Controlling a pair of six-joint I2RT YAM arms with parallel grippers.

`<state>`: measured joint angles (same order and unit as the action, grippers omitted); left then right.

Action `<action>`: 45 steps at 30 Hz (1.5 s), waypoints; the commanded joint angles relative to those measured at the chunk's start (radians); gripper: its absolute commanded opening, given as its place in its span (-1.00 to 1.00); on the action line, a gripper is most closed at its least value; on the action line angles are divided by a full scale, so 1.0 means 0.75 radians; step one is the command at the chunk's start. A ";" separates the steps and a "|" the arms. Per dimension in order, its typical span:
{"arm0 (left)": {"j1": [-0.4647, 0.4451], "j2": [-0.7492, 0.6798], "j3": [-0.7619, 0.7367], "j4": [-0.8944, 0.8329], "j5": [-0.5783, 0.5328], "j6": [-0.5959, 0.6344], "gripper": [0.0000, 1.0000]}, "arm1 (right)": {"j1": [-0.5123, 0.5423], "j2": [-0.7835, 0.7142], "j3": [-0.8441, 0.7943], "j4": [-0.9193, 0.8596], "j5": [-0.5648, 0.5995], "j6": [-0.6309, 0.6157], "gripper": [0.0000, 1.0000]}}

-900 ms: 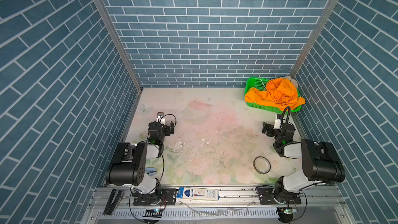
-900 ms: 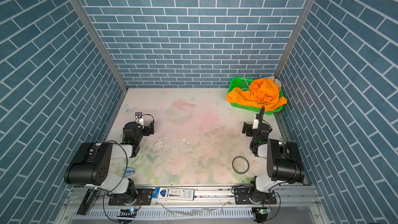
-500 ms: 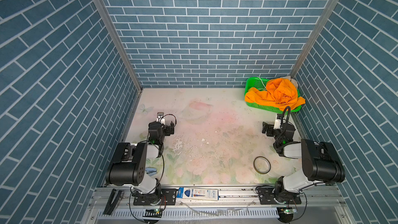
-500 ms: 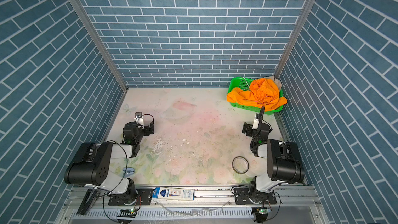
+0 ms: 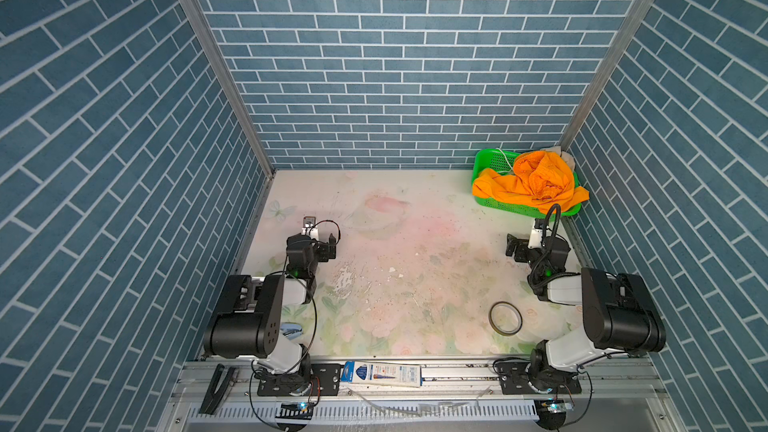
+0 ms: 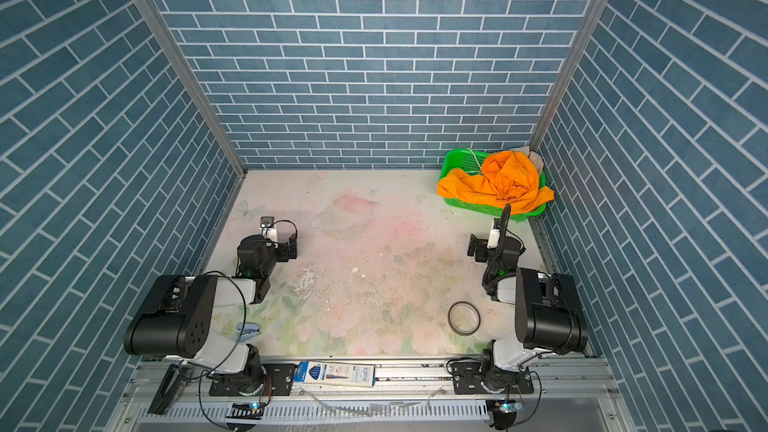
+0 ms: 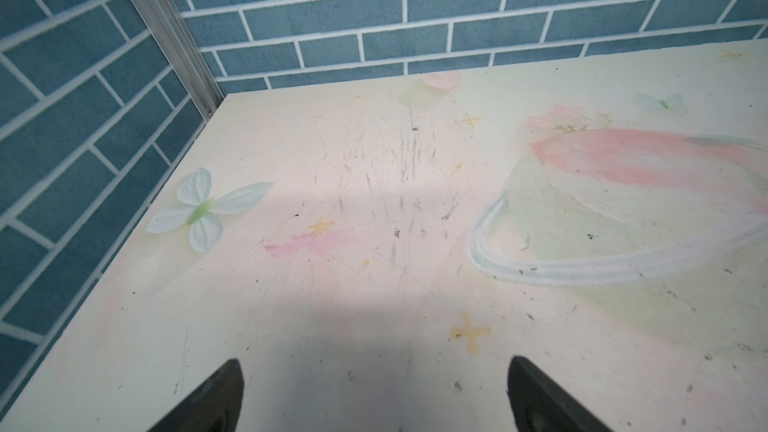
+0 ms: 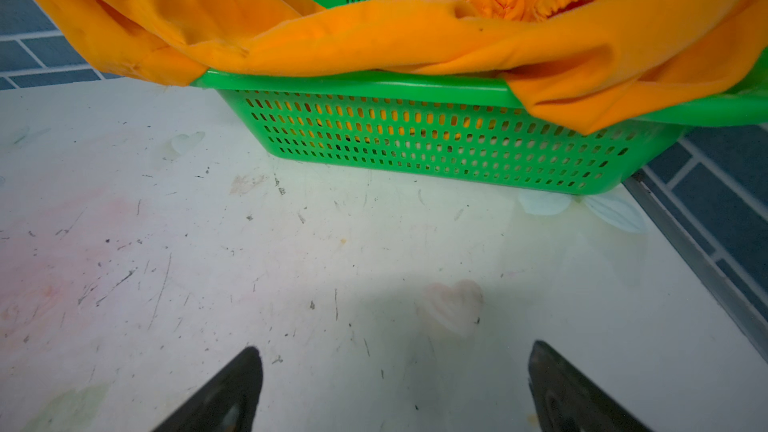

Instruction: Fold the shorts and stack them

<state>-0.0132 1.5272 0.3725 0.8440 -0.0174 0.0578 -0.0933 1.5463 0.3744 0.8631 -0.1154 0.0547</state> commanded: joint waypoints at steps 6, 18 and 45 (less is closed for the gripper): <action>0.003 -0.003 0.025 0.012 -0.003 0.007 0.99 | 0.004 -0.002 0.027 0.006 0.019 0.007 0.98; 0.003 -0.038 0.059 -0.075 -0.014 0.002 0.99 | 0.008 -0.040 0.027 -0.023 -0.089 -0.040 0.78; -0.124 -0.758 0.565 -1.459 0.237 -0.387 0.99 | 0.085 -0.167 1.123 -1.608 -0.140 0.142 0.84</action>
<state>-0.0982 0.9413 0.7597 -0.1085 0.1116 -0.1978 -0.0372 1.3548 1.1564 -0.2077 -0.2050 0.1677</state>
